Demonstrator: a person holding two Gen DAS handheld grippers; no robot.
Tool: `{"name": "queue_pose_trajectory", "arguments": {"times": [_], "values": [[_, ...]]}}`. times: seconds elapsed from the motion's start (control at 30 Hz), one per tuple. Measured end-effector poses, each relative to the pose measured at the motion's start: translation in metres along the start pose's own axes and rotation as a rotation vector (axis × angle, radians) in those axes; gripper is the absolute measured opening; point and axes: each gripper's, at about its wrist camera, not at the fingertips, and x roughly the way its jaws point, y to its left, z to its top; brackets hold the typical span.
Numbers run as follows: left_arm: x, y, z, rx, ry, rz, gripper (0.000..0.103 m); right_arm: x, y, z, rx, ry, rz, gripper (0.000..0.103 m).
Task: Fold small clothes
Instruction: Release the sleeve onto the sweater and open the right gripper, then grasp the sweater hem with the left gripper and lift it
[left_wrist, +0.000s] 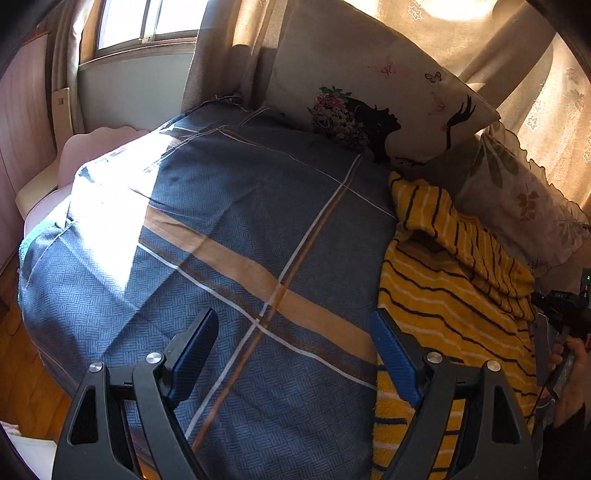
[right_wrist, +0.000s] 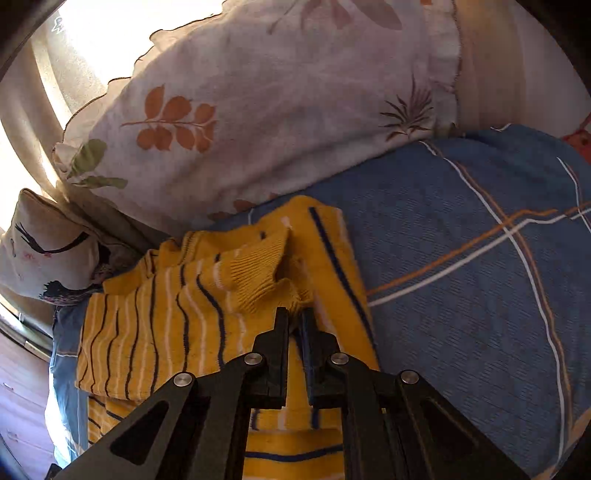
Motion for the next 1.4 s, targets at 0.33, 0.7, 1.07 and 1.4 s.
{"name": "queue_pose_trajectory", "arguments": {"times": [0.33,0.7,1.07,1.4], "values": [[0.037,-0.033,-0.024,0.048,0.143,-0.094,0.083,-0.074,-0.048,-0.055,-0.017,0.036,0.201,0.050],[0.020,-0.048,-0.041,0.094,0.167,-0.185,0.077,-0.216,-0.106,-0.082,-0.137,-0.245,-0.175,0.059],[0.008,-0.050,-0.081,0.082,0.279,-0.331,0.077,-0.209,-0.126,-0.171,0.016,0.052,0.274,0.068],[-0.010,-0.062,-0.105,0.179,0.275,-0.436,0.053,-0.135,-0.073,-0.219,0.011,0.206,0.460,0.068]]}}
